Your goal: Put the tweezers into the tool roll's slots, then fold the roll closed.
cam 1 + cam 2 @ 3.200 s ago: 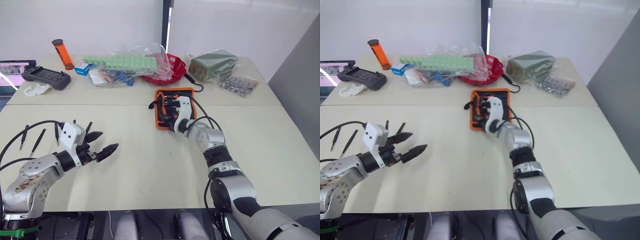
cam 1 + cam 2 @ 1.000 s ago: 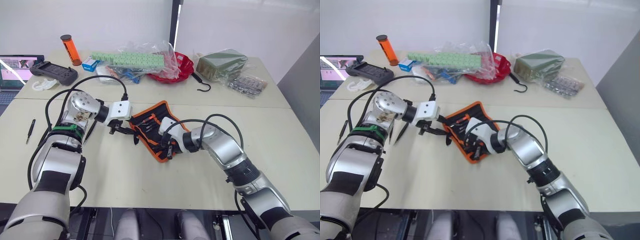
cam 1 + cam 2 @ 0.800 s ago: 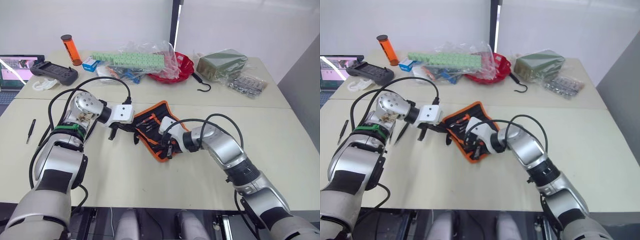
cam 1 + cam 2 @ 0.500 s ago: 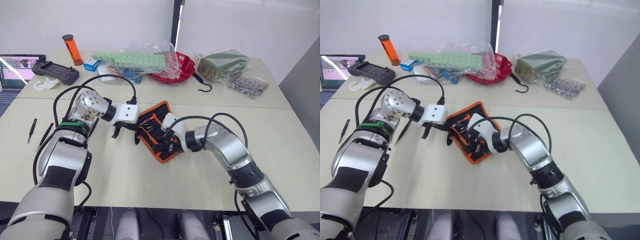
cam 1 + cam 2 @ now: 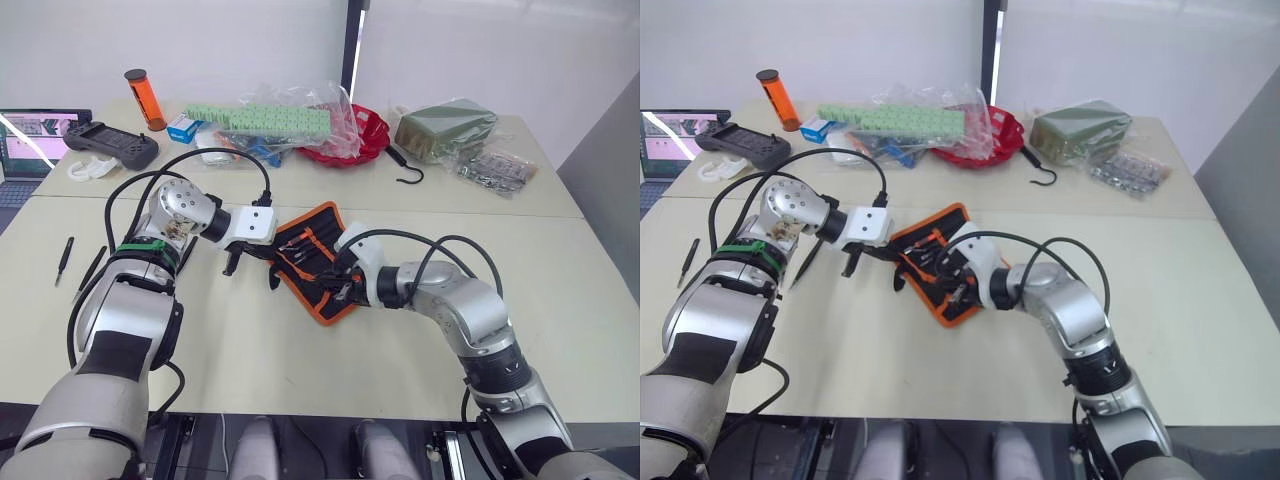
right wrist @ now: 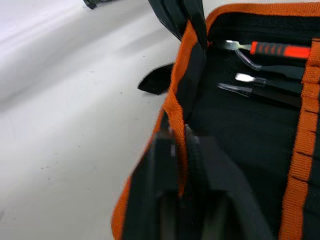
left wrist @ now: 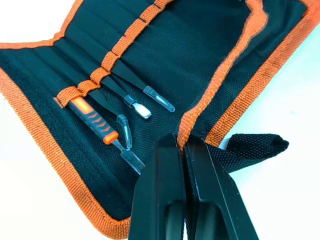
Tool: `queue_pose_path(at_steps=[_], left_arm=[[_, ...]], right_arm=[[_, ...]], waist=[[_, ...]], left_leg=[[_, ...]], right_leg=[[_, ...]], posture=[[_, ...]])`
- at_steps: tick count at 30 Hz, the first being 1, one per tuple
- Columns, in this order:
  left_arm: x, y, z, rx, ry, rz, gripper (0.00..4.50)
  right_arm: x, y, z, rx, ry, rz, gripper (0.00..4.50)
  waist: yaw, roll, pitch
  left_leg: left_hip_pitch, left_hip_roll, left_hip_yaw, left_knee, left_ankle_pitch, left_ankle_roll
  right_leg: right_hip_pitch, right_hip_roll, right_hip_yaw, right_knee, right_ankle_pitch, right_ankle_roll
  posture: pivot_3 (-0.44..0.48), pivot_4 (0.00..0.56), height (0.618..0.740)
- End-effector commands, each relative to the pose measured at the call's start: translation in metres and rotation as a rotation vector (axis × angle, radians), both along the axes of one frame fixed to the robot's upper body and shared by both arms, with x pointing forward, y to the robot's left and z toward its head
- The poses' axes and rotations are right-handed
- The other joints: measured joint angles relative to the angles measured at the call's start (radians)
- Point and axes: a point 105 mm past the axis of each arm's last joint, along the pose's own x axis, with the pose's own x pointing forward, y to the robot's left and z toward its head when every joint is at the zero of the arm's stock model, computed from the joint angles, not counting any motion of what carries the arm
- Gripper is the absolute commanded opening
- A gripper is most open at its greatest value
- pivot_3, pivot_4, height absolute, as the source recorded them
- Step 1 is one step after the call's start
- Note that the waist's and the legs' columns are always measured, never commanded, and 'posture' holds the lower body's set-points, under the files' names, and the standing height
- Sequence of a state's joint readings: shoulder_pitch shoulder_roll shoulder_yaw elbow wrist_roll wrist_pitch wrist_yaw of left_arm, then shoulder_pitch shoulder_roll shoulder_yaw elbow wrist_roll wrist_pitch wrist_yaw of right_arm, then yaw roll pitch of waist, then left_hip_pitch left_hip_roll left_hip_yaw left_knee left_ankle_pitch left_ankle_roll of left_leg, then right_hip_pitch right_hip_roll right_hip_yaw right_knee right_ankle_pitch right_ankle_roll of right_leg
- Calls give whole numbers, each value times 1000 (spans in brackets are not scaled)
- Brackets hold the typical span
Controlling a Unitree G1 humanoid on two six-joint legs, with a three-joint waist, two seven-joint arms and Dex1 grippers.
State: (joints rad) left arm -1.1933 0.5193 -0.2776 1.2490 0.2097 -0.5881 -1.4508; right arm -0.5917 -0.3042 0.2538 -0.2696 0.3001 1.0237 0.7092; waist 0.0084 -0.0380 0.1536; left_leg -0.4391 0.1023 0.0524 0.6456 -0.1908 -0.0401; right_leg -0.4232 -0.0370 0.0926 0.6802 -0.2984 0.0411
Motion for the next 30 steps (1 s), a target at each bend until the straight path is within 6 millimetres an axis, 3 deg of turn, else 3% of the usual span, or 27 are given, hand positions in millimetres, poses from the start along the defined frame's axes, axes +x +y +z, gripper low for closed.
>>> queue_pose_path(at_steps=[1, 6, 9, 19, 24, 30], left_arm=[[1, -3, 11, 4, -55, -36, 0], [-7, 7, 2, 72, -58, -91, 0], [-12, 15, -7, 130, -48, -123, 0], [-20, 23, -28, 241, -72, -189, 0], [-21, 21, -33, 216, -40, -178, 0], [-27, 34, -33, 217, 43, -144, 1848]], right_arm=[[-6, 2, 7, 27, -11, 15, 41], [-17, 8, 7, 46, 41, 61, 41], [-26, 16, -8, 48, 152, 86, 41], [-19, 28, -31, 116, 304, 38, 41], [-20, 24, -61, 89, 415, -15, 41], [-21, 22, -67, 103, 442, -27, 0]], waist=[[0, 0, 0], [0, 0, 0], [-2, 0, 0], [-2, 0, 0], [-2, -1, -2], [-7, -1, -5]], left_leg=[[0, 0, 0, 0, 0, 0], [0, 0, 0, 0, 0, 0], [0, 0, 0, 0, 0, 0], [0, 0, -1, 1, 0, 0], [0, 0, -1, 2, 0, 1], [2, 0, -2, 2, 0, 1]], right_leg=[[0, 0, 0, 0, 0, 0], [0, 0, 0, 0, 0, 0], [0, 0, 0, 0, 0, 0], [1, 0, -1, 1, 0, 0], [2, 0, -1, 1, 0, 0], [3, 0, -1, 1, 0, 0]], posture=[[0, 150, 737], [0, 150, 737], [0, 150, 737], [0, 150, 737], [0, 150, 737], [0, 150, 737]])
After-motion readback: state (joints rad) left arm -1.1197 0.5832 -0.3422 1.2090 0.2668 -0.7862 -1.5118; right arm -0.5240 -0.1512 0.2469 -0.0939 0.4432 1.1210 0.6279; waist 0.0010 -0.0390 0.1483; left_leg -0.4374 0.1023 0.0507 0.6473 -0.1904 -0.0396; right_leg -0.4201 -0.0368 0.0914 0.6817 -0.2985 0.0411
